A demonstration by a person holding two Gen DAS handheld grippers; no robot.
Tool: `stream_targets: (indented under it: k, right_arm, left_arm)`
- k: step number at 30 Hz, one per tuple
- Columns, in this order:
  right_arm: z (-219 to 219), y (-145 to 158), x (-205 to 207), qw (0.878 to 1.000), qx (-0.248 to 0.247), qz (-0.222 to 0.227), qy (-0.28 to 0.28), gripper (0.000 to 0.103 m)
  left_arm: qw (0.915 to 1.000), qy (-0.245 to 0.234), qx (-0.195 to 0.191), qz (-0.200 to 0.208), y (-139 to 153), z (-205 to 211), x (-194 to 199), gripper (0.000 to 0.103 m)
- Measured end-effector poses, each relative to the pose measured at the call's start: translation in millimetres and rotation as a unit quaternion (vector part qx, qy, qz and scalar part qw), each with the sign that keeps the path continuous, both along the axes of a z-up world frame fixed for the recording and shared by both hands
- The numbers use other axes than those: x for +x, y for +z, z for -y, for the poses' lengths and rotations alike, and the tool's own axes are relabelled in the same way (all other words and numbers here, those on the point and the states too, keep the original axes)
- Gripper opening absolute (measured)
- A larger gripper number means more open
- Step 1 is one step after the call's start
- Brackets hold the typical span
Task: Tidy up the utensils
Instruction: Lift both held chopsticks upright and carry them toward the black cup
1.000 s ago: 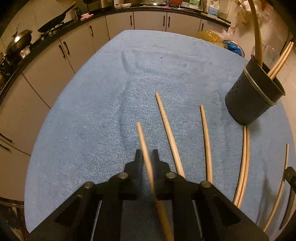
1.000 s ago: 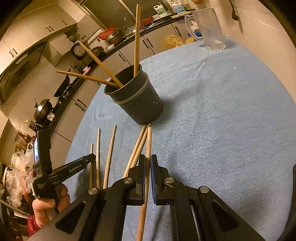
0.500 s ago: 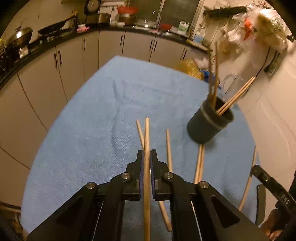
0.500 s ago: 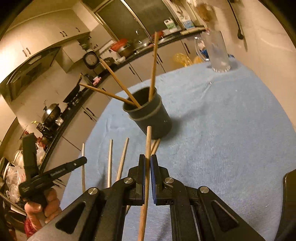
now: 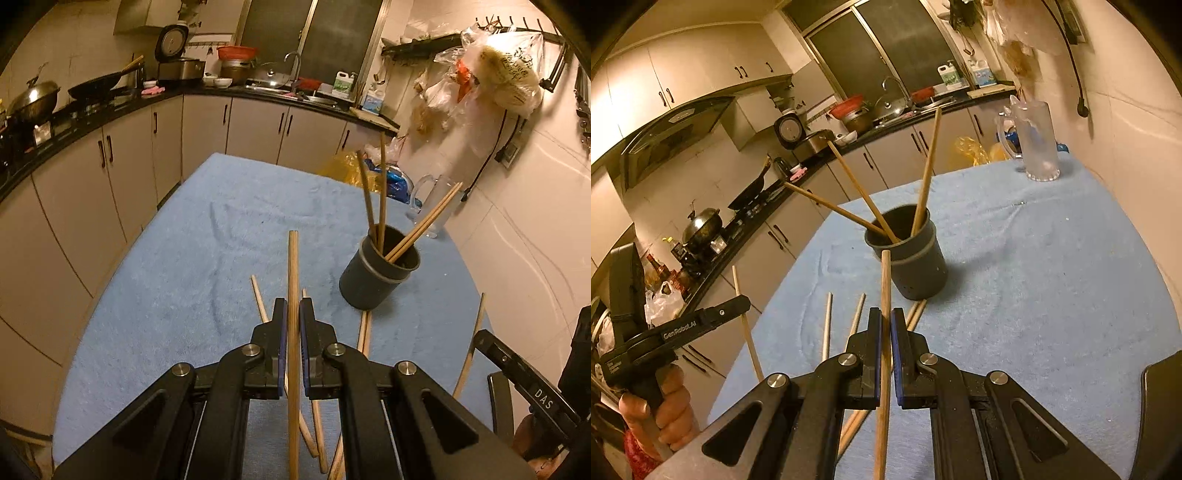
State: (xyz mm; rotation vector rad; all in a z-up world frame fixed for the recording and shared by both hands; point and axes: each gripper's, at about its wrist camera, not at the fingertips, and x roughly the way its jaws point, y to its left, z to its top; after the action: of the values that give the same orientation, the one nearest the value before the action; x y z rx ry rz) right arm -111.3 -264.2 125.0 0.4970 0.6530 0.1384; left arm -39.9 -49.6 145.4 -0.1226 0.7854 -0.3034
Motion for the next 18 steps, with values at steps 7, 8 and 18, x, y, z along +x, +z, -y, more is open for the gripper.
stream_targets:
  k: [7, 8, 18]
  right_arm:
    - [-4.5, 16.9, -4.8, 1.000, -0.014, 0.027, -0.005, 0.005]
    - [-5.1, 18.8, -5.4, 0.999, -0.016, 0.031, -0.005, 0.005]
    - [-5.2, 25.0, -3.5, 0.999, -0.018, 0.033, -0.015, 0.005]
  left_arm:
    - [0.9997, -0.006, -0.009, 0.022, 19.4, -0.1, -4.4, 0.006]
    - [0.9996, -0.007, -0.011, 0.025, 21.6, -0.4, -4.6, 0.006]
    - [0.9990, -0.017, -0.016, 0.037, 34.4, 4.8, -1.9, 0.006]
